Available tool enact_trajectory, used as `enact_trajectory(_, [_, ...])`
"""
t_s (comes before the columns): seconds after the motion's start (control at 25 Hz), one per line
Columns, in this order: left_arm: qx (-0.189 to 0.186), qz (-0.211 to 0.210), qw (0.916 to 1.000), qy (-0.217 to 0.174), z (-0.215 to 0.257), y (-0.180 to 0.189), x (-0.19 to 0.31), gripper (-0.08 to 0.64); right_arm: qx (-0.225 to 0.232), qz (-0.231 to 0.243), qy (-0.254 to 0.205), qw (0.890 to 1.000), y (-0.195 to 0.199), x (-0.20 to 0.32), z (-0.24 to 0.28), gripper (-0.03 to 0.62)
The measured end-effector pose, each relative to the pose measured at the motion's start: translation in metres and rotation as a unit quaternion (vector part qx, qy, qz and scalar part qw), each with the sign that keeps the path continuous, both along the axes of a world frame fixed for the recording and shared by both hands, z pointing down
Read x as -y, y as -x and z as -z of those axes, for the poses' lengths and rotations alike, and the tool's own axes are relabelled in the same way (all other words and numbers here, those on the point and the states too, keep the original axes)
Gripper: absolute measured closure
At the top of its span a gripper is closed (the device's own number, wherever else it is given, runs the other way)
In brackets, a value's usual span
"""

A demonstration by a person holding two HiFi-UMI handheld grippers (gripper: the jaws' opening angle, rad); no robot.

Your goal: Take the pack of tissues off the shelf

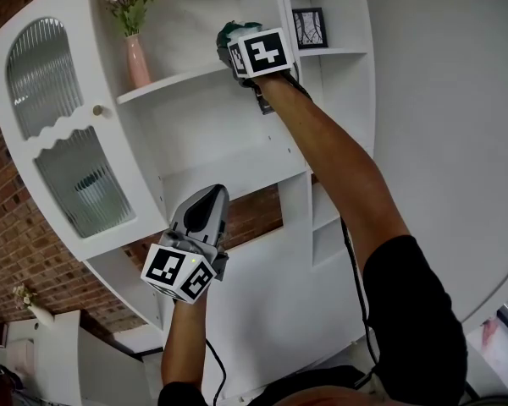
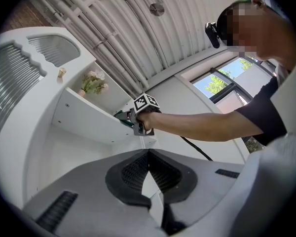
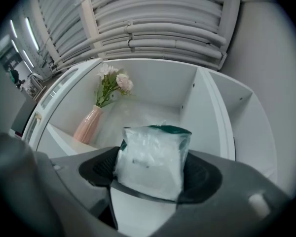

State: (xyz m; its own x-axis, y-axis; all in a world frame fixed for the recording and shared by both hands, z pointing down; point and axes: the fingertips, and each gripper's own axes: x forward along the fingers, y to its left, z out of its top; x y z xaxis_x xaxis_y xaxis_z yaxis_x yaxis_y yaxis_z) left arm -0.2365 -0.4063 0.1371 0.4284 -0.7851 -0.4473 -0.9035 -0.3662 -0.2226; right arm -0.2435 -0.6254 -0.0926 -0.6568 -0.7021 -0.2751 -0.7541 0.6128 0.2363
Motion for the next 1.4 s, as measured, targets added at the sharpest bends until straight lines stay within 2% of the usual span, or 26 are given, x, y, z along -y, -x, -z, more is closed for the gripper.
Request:
enact_trajectory(0.16, [-0.003, 0.007, 1.0, 0.001, 0.0, 0.003, 0.0, 0.561, 0.003, 0.001, -0.026, 1.0, -0.002, -0.004, 0.001, 0.285])
enact_trajectory(0.4, [-0.006, 0.014, 0.9999, -0.003, 0.01, 0.002, -0.003, 0.561, 0.059, 0.035, -0.069, 0.995, -0.022, -0.024, 0.005, 0.304])
enact_trajectory(0.64, [-0.013, 0.013, 0.9996, -0.023, 0.02, -0.001, -0.011, 0.561, 0.114, 0.084, -0.12, 0.983, -0.066, -0.074, -0.002, 0.307])
enact_trajectory(0.96, [-0.017, 0.009, 0.9989, -0.043, 0.021, -0.009, -0.026, 0.561, 0.13, 0.136, -0.187, 0.964, -0.139, -0.162, -0.066, 0.308])
enact_trajectory(1.08, [-0.017, 0.01, 0.9988, -0.045, 0.011, -0.013, -0.031, 0.561, 0.129, 0.151, -0.175, 0.965, -0.155, -0.179, -0.107, 0.308])
enact_trajectory(1.28, [0.0, 0.026, 0.999, -0.036, -0.019, -0.026, -0.04, 0.561, 0.123, 0.163, -0.127, 0.971, -0.168, -0.192, -0.193, 0.311])
enact_trajectory(1.4, [-0.002, 0.027, 0.9993, -0.026, -0.036, -0.031, -0.045, 0.561, 0.122, 0.163, -0.096, 0.974, -0.172, -0.198, -0.238, 0.316])
